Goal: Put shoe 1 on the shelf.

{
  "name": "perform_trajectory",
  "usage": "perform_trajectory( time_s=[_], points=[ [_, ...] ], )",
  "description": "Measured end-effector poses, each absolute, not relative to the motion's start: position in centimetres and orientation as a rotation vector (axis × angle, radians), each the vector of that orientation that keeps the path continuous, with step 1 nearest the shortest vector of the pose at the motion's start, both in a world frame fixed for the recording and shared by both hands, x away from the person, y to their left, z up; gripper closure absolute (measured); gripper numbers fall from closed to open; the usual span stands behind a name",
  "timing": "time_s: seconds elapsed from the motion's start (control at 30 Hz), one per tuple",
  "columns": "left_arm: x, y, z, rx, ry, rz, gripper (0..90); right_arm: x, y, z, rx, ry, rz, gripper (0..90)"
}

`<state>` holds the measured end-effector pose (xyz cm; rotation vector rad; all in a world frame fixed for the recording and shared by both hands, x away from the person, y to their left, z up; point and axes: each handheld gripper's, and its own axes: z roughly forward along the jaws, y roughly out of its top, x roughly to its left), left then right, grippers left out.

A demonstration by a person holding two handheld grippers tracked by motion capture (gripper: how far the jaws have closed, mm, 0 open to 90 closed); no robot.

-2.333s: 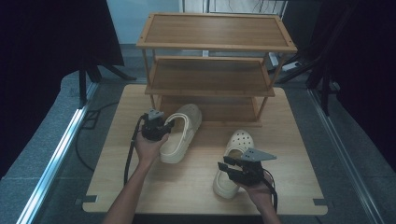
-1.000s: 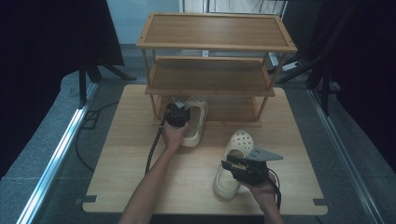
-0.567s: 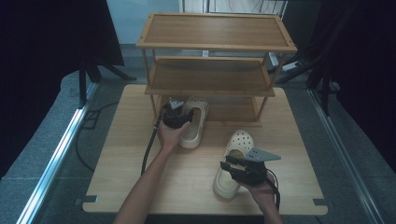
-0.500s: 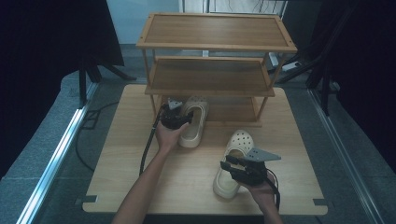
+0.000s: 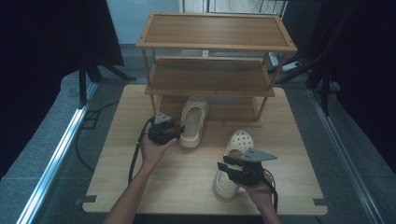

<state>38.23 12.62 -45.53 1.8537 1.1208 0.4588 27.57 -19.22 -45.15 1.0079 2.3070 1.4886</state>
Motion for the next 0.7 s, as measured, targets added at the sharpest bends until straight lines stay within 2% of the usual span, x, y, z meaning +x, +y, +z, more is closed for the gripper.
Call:
perform_trajectory(
  time_s=[0.03,0.07,0.17,0.2,0.37,0.7],
  points=[
    [37.9,12.7,-45.6,1.859,1.114,0.459,61.3,27.6,-19.2,-45.2,1.008,2.308,1.488,61.3],
    [37.5,12.9,-45.7,1.882,1.106,0.442,61.3,27.6,-19.2,-45.2,1.008,2.308,1.488,61.3],
    [36.2,13.2,-46.2,1.958,1.094,0.432,82.6,27.5,-19.3,-45.2,1.013,2.308,1.485,61.1],
    [36.2,13.2,-46.2,1.958,1.094,0.432,84.2,27.5,-19.3,-45.2,1.013,2.308,1.485,61.1],
    [34.6,13.2,-46.6,1.967,1.084,0.400,88.0,27.6,-19.1,-45.4,1.020,2.314,1.474,60.3],
    [33.8,11.5,-48.7,2.050,1.070,0.339,89.7,27.6,-18.9,-45.5,1.019,2.325,1.466,59.1]
  ],
)
